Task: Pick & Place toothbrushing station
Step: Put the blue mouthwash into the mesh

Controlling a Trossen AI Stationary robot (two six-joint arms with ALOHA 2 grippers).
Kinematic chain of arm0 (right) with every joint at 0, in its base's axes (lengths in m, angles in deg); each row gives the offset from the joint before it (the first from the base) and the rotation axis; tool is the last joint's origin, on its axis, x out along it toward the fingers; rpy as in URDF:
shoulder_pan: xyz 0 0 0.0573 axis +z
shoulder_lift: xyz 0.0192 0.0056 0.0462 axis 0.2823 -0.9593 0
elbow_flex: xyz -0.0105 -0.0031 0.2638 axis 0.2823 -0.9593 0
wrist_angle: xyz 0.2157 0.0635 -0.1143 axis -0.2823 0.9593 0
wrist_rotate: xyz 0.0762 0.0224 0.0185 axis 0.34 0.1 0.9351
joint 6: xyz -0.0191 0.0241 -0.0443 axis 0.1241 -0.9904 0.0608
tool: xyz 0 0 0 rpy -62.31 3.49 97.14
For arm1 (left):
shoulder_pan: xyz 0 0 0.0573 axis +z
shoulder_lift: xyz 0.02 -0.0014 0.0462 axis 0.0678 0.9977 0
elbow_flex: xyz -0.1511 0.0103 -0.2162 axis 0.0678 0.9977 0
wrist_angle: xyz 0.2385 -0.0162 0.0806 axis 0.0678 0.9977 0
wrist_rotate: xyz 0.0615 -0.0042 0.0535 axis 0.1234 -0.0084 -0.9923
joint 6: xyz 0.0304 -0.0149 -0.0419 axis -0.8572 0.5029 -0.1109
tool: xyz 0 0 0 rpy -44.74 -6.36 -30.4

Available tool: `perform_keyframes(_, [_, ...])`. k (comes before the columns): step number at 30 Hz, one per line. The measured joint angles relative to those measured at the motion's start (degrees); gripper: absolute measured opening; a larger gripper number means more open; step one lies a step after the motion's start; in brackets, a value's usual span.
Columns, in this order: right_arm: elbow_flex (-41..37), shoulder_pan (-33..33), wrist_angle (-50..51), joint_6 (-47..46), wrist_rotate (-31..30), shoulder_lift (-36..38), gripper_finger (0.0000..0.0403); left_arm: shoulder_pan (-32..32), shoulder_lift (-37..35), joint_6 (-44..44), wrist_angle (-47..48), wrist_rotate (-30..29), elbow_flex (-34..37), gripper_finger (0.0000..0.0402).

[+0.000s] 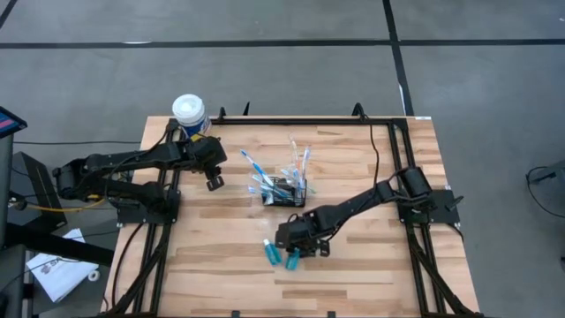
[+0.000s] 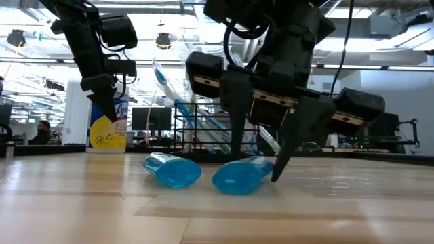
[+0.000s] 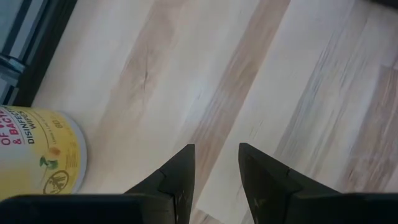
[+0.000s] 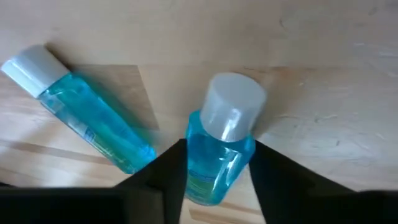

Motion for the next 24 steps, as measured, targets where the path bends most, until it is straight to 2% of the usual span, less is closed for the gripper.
perform_keyframes(8, [0.36, -1.75, -0.46, 5.34, 0.43, 0.53, 0.0014, 0.00, 0.00, 0.02, -0.77, -0.02, 0.00, 0.0117])
perform_keyframes(18, [-0.09, -4.61, 0.95, 10.31, -3.34, 1.54, 0.0000, 0.00, 0.00, 0.11, -1.21, 0.09, 0.02, 0.0117])
perform_keyframes(24, [-0.09, -5.37, 0.35, 14.26, -3.57, 3.82, 0.0020, 0.00, 0.00, 0.26, -1.38, 0.13, 0.02, 0.0117])
